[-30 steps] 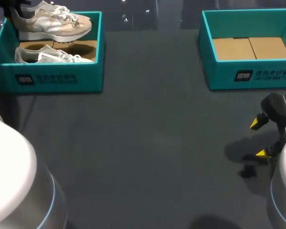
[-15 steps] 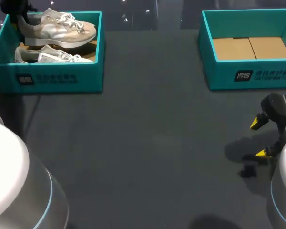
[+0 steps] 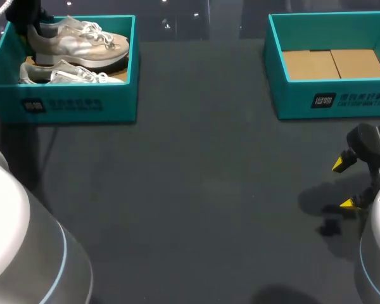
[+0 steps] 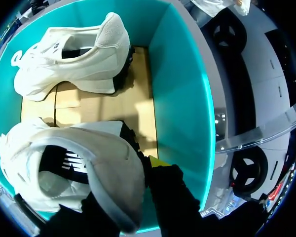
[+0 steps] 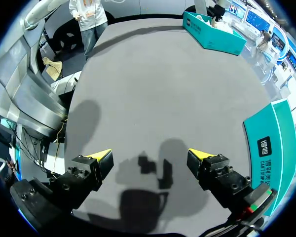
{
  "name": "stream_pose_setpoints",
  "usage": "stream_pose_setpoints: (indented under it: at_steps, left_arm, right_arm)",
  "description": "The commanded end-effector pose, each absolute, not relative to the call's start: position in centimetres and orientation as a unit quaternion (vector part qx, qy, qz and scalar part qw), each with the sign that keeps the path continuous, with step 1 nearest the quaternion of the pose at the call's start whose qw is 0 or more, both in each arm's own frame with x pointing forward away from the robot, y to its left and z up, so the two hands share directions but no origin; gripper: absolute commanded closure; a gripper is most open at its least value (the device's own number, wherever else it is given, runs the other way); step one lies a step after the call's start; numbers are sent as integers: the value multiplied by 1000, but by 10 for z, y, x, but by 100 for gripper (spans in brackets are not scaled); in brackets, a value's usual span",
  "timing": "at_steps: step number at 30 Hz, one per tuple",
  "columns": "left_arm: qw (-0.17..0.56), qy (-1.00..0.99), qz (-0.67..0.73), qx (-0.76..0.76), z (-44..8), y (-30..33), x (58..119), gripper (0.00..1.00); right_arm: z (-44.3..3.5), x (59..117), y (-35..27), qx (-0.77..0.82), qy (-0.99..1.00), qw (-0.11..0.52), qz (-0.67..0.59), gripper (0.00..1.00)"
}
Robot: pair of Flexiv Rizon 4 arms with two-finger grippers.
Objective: Take the shoe out of the shoebox, open the shoe tongue, remove and reinsert the insole, then place the shoe into the shoebox
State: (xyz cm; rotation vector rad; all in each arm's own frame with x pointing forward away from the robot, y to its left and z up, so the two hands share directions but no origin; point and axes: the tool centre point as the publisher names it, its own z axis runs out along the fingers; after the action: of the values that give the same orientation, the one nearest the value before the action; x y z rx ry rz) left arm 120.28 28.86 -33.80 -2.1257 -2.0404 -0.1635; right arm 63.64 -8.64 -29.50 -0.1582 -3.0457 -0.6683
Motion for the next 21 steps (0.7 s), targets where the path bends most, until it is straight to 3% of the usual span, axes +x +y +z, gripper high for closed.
stream_pose_setpoints:
  at_steps: [1, 14, 18, 21]
  left_arm:
    - [100, -687, -52, -718, -345, 288, 1212, 100]
    - [107, -684, -50, -720, -364, 288, 1219, 100]
    - [104, -680, -49, -724, -367, 287, 1220, 91]
    - [103, -679, -50, -725, -370, 287, 1221, 91]
  right_arm:
    - [-295, 635, -86, -52, -976, 8, -212, 0]
    - [-295, 635, -86, -52, -976, 8, -212, 0]
    - [-295, 635, -86, -52, -976, 8, -212, 0]
    - [-295, 635, -86, -52, -976, 8, -212, 0]
